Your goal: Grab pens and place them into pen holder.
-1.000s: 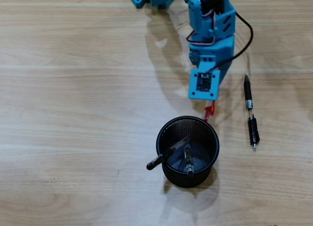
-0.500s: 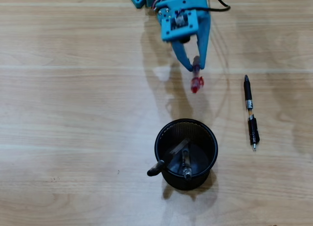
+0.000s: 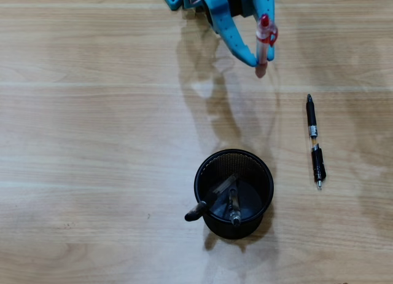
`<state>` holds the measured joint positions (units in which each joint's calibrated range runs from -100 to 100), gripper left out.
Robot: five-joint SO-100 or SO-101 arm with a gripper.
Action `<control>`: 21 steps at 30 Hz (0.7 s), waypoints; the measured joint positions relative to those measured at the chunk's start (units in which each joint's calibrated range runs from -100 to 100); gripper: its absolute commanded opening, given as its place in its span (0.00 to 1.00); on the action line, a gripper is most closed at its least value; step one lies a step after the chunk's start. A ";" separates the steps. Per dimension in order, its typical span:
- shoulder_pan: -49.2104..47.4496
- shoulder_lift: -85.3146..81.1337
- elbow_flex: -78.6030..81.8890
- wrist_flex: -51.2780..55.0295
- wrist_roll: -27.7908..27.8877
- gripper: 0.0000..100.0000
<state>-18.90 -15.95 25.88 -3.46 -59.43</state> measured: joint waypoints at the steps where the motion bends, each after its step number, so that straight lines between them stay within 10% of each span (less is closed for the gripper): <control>1: 0.00 1.36 -0.62 -1.82 0.21 0.02; 21: 4.42 36.56 -16.07 -16.52 0.42 0.02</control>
<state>-14.48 20.61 9.81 -19.98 -59.01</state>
